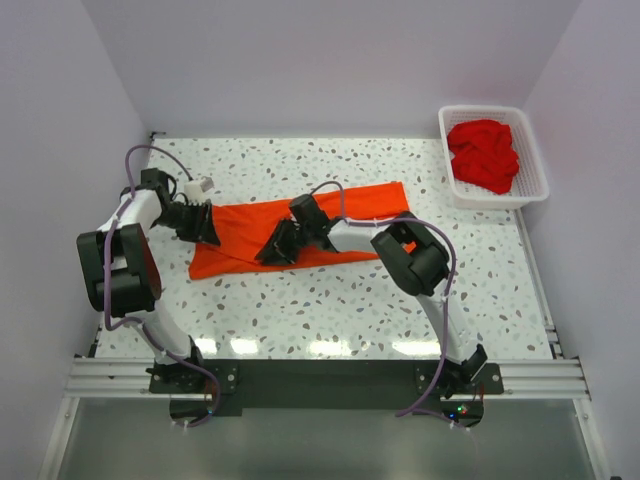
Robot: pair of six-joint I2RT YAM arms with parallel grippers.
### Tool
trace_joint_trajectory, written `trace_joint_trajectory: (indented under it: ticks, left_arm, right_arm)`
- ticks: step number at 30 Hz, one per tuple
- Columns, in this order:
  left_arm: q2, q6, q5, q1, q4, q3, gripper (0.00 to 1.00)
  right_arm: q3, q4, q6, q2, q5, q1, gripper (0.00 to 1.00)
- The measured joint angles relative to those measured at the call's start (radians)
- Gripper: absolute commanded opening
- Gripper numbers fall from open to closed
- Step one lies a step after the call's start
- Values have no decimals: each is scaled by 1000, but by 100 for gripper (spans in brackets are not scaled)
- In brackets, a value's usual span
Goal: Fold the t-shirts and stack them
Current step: Fold the tshirt
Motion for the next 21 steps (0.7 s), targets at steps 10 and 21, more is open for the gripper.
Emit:
trace_joint_trajectory:
  ticks: [10,21]
  left_arm:
    - [0,-1,-8,1,-8,12,43]
    - [1,-10,3,7,-11,81,44]
  right_arm:
    - [0,82,88,11,-39,-15,0]
    - [-1,286,176,32,-82,-140,1]
